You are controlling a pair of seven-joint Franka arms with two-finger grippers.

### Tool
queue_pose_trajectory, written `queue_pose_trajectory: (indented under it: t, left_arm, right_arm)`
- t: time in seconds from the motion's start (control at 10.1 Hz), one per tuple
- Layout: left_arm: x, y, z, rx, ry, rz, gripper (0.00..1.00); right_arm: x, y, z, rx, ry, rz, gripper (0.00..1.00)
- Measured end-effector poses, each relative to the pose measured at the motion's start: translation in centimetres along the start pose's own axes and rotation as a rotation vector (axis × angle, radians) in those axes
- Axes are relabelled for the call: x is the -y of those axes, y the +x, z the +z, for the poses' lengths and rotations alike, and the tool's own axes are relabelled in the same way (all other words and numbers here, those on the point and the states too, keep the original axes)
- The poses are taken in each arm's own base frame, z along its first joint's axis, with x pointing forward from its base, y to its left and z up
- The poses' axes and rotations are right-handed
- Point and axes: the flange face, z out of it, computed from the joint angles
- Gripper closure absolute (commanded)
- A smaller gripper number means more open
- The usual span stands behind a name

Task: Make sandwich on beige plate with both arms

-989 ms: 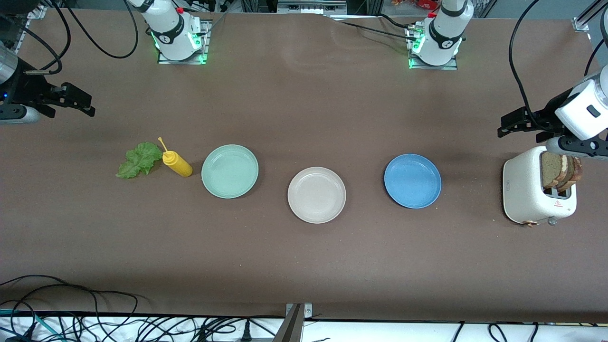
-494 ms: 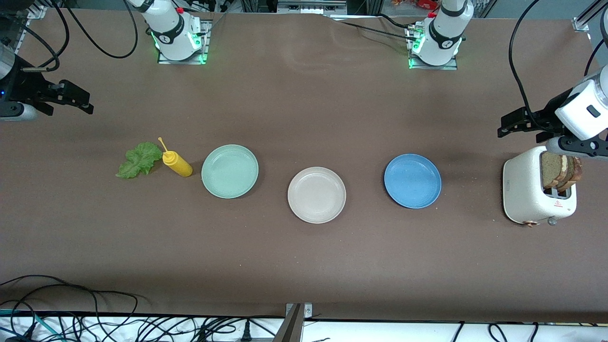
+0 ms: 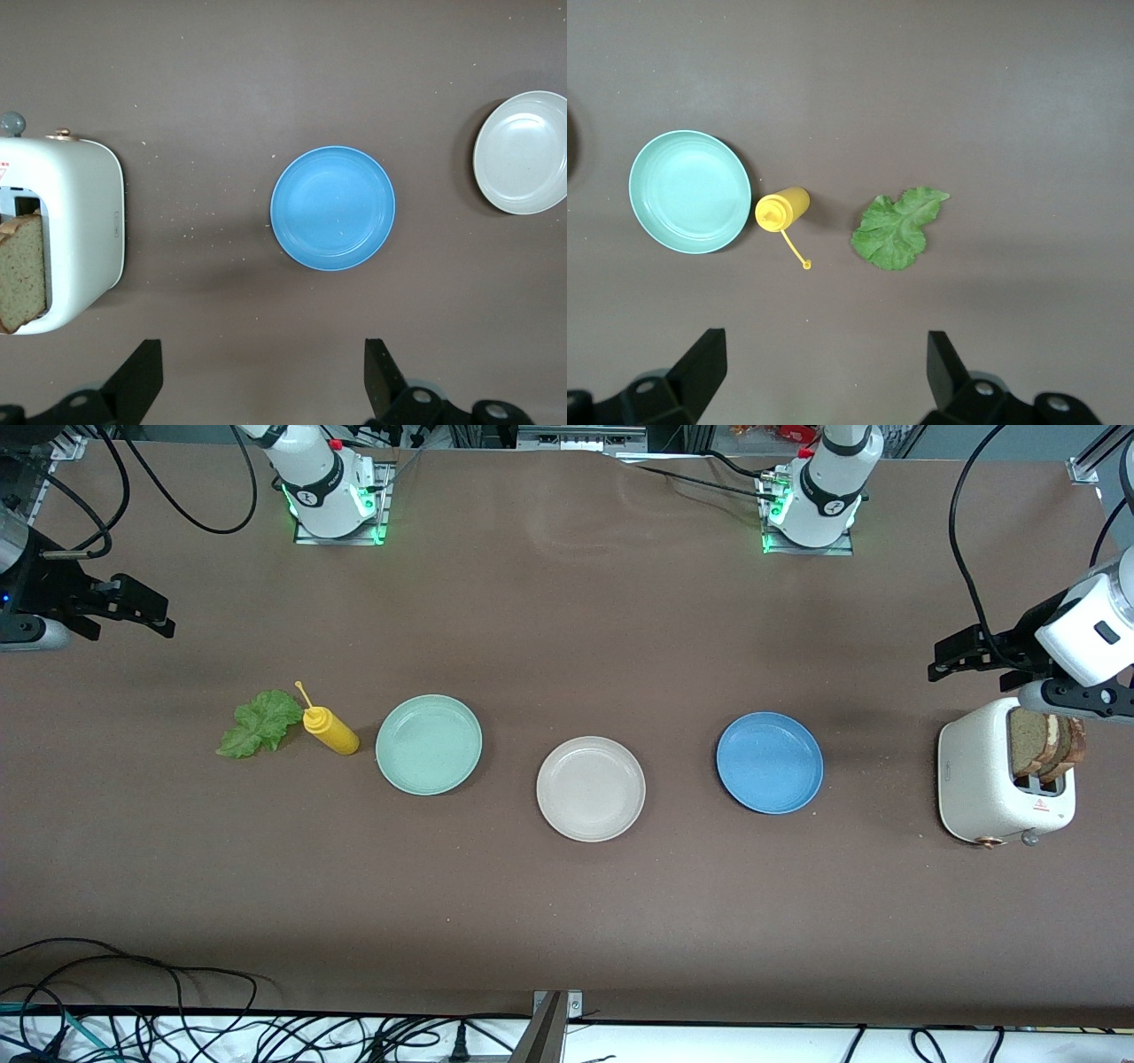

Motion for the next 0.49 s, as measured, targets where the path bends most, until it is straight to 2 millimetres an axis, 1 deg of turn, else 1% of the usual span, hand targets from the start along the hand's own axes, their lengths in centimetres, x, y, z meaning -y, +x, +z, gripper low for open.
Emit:
queue_pose_trajectory:
  t: [0.3, 0.49]
  left_arm:
    - [0.0, 0.0, 0.0, 0.0, 0.0, 0.0, 0.0]
    - [0.0, 0.0, 0.0, 0.0, 0.0, 0.0, 0.0]
  right_arm:
    - [0.94, 0.01, 0.03, 0.002, -0.001, -0.017, 0.0]
    - [1.02, 0.0, 0.03, 0.003, -0.001, -0.019, 0.0]
